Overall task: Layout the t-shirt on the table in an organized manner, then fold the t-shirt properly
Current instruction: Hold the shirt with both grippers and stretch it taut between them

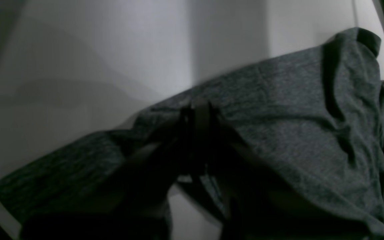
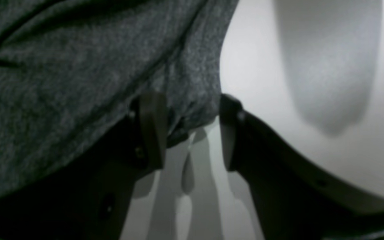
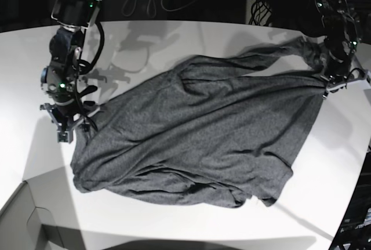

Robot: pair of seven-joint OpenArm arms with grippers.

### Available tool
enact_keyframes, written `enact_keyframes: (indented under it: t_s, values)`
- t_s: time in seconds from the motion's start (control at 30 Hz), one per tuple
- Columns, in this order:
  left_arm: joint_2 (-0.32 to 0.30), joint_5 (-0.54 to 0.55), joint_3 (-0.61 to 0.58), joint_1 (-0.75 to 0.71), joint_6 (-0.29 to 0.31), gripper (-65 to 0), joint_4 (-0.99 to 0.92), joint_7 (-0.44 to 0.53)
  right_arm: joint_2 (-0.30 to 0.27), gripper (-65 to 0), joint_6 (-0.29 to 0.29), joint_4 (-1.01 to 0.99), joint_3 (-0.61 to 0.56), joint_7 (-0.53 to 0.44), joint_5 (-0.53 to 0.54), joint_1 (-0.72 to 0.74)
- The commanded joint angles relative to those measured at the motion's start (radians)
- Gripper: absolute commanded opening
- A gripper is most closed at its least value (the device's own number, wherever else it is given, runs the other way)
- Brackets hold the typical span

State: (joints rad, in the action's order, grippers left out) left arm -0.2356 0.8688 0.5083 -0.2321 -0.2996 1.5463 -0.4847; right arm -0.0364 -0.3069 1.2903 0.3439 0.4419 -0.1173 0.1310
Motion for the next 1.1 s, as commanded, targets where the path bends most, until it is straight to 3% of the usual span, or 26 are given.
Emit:
enact_keyframes:
  t_s: [0.0,0.17,0.37,0.87,1.07]
  values:
    - [-0.014,0.007,-0.010,0.006,0.006,-64.9,0.019,0.014,-0.006,-38.6,0.001,-0.005,-0.001,-0.013,0.006,0.015]
    - [-0.014,0.007,-0.021,0.006,0.006,-64.9,0.021,0.014,-0.007,-40.8,0.001,-0.018,-0.001,-0.013,0.006,0.005]
    - [-0.014,0.007,-0.021,0.007,0.006,-64.9,0.021,0.014,-0.021,-65.0,-0.001,0.042,0.045,-0.013,0.012,-0.026]
    - [-0.014,0.008,-0.066,0.006,0.006,-64.9,0.122,0.014,-0.010,-65.0,-0.005,0.412,0.123,-0.012,0.018,-0.236]
    - [-0.014,0.008,-0.115,0.007,0.006,-64.9,0.132,0.016,0.013,-65.0,-0.005,0.565,0.232,0.022,0.163,-0.331]
